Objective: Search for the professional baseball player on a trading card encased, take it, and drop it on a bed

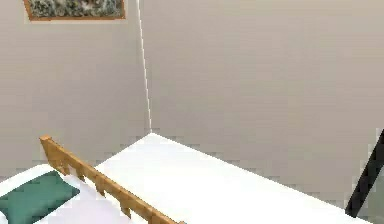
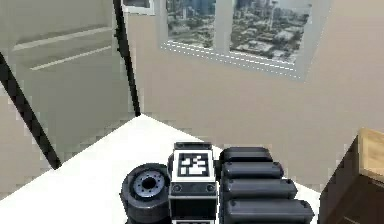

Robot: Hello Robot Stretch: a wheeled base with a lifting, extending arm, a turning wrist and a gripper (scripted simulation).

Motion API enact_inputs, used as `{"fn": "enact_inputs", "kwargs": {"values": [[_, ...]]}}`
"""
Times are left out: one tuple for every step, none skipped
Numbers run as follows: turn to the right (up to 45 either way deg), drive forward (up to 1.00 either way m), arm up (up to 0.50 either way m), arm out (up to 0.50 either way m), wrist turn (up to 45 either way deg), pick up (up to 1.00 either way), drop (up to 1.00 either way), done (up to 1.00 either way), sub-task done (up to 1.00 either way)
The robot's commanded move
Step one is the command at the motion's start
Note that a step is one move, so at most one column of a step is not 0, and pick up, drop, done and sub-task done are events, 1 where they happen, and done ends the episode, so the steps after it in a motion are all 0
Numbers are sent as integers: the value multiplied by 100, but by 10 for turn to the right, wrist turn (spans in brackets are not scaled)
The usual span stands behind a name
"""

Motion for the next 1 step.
{"fn": "enact_inputs", "kwargs": {"values": [[450,0,0,0,0,0,0,0,0]]}}
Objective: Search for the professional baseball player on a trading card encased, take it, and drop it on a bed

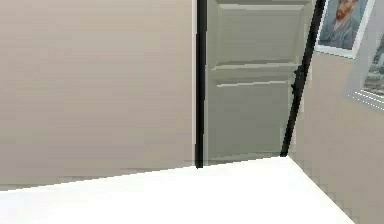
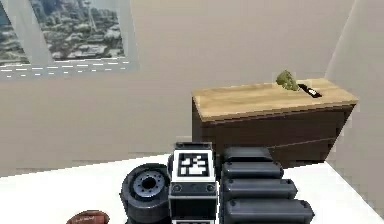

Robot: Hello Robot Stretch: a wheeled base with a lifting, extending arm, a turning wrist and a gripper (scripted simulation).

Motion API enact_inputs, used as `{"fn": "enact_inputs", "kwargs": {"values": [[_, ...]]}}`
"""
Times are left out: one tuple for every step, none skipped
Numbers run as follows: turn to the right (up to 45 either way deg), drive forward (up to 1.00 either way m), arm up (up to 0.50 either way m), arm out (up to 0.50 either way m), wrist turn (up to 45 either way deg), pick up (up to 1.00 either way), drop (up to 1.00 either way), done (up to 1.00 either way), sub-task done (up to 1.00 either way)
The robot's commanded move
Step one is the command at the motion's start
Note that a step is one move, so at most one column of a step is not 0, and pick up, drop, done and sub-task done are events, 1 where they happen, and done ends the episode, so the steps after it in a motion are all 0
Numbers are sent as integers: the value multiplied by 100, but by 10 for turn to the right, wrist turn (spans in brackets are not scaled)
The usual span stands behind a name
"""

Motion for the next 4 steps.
{"fn": "enact_inputs", "kwargs": {"values": [[30,0,0,0,0,0,0,0,0],[-450,0,0,0,0,0,0,0,0],[-180,0,0,0,0,0,0,0,0],[450,0,0,0,0,0,0,0,0]]}}
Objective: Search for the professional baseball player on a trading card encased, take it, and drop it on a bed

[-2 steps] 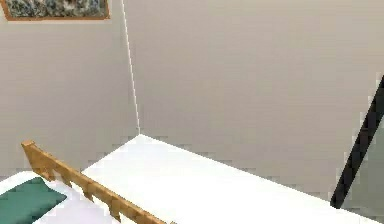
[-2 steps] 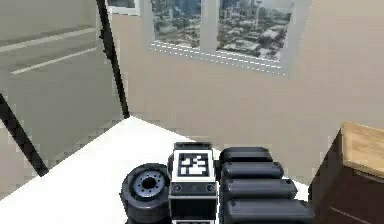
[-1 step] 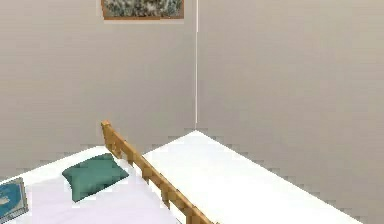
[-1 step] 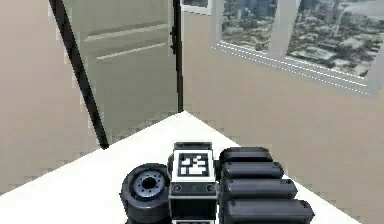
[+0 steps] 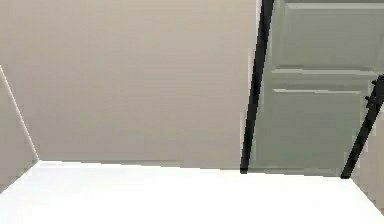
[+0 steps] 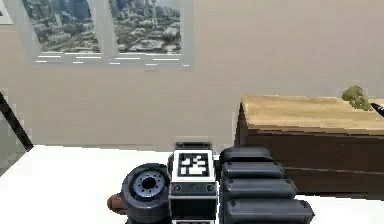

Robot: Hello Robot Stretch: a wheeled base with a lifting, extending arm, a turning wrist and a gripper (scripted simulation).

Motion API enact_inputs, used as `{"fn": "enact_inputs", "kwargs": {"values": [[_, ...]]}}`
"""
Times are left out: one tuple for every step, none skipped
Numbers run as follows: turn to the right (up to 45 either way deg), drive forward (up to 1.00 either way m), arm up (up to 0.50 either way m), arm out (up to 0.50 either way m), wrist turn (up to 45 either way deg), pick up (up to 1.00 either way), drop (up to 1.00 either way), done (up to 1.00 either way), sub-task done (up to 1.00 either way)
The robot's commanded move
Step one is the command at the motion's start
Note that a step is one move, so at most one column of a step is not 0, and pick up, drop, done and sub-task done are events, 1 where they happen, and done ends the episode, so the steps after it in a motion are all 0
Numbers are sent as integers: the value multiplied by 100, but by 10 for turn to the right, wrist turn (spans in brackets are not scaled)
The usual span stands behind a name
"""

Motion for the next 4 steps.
{"fn": "enact_inputs", "kwargs": {"values": [[270,0,0,0,0,0,0,0,0],[-450,0,0,0,0,0,0,0,0],[-300,0,0,0,0,0,0,0,0],[-450,0,0,0,0,0,0,0,0]]}}
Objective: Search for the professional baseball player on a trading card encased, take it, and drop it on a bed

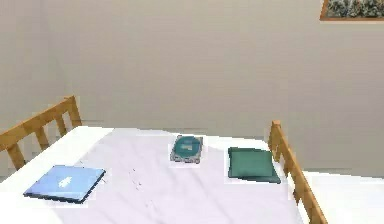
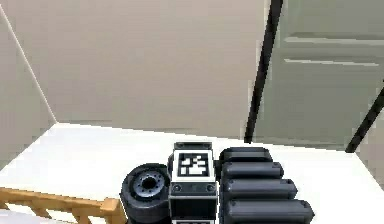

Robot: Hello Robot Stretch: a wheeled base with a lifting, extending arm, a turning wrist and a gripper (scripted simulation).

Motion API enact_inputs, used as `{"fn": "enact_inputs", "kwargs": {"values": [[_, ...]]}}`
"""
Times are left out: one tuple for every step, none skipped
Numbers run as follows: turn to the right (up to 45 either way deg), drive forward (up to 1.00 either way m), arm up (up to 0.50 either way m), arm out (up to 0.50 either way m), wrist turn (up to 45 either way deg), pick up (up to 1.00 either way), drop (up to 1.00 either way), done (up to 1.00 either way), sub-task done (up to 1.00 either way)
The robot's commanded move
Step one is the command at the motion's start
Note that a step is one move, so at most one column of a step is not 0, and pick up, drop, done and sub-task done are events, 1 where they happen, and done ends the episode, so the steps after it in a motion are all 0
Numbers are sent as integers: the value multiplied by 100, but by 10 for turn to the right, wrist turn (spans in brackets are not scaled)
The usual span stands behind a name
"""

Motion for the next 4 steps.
{"fn": "enact_inputs", "kwargs": {"values": [[-450,0,0,0,0,0,0,0,0],[0,15,0,0,0,0,0,0,0],[-450,0,0,0,0,0,0,0,0],[-390,0,0,0,0,0,0,0,0]]}}
